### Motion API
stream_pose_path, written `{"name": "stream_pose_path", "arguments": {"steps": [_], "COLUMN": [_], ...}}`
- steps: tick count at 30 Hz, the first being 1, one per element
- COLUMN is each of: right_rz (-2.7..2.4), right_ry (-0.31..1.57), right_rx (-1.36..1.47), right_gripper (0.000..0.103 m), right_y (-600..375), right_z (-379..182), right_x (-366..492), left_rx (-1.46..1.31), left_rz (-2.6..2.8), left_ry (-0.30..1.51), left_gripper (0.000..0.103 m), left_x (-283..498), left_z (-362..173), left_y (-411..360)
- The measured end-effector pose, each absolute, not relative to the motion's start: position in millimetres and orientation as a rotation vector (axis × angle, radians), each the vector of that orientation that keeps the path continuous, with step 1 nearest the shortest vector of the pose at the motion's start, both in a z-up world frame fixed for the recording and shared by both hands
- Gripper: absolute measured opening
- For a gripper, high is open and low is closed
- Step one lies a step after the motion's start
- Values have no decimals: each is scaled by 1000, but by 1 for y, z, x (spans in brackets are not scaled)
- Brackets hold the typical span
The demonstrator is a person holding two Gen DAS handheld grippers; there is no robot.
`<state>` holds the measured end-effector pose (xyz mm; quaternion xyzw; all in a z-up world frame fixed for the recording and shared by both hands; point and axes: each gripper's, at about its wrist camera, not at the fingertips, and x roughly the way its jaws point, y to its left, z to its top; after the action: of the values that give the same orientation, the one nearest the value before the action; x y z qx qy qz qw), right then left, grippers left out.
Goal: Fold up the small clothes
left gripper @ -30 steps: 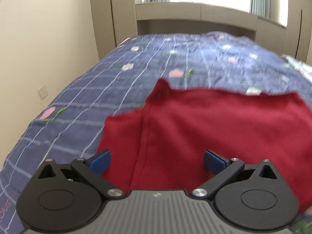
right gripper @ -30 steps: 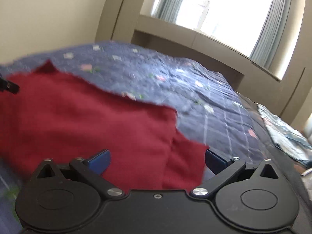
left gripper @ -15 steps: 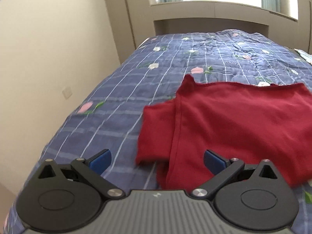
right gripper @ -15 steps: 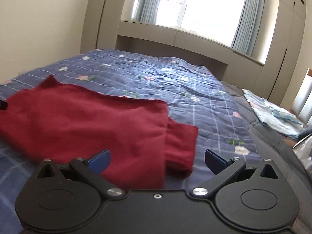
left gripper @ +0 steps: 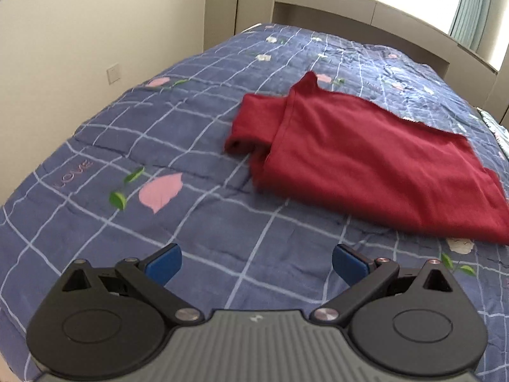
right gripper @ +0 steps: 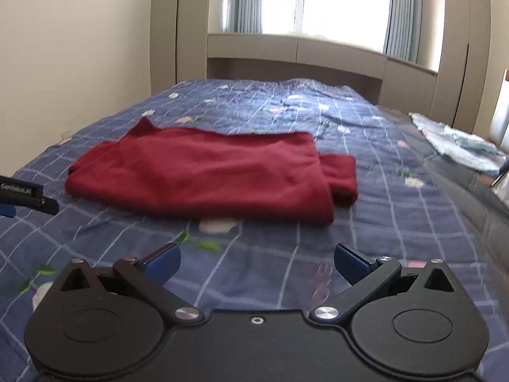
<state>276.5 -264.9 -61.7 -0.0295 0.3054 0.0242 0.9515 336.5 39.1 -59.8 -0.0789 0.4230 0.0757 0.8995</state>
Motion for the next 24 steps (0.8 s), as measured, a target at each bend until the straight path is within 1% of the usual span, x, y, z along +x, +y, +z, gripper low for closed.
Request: {"name": "stream_pose_path", "arguments": {"steps": [4, 9, 20, 24], "right_rz": [42, 49, 77, 116], "right_ry": [646, 607, 445, 426], "right_rx": [-73, -107, -224, -272], "right_gripper": [102, 102, 102, 102], "right_y": [-256, -248, -214, -201], "right_z": [-74, -77, -80, -90], "right_x": [278, 304, 418, 452], "left_rx": [-175, -271, -466, -492], "left_rz": [165, 168, 188, 178], "left_ry": [870, 859, 795, 784], "left_gripper": [103, 103, 103, 103], "left_x": [344, 363, 416, 427], "left_z": [-62, -67, -91, -94], "left_y": [38, 42, 50, 47]}}
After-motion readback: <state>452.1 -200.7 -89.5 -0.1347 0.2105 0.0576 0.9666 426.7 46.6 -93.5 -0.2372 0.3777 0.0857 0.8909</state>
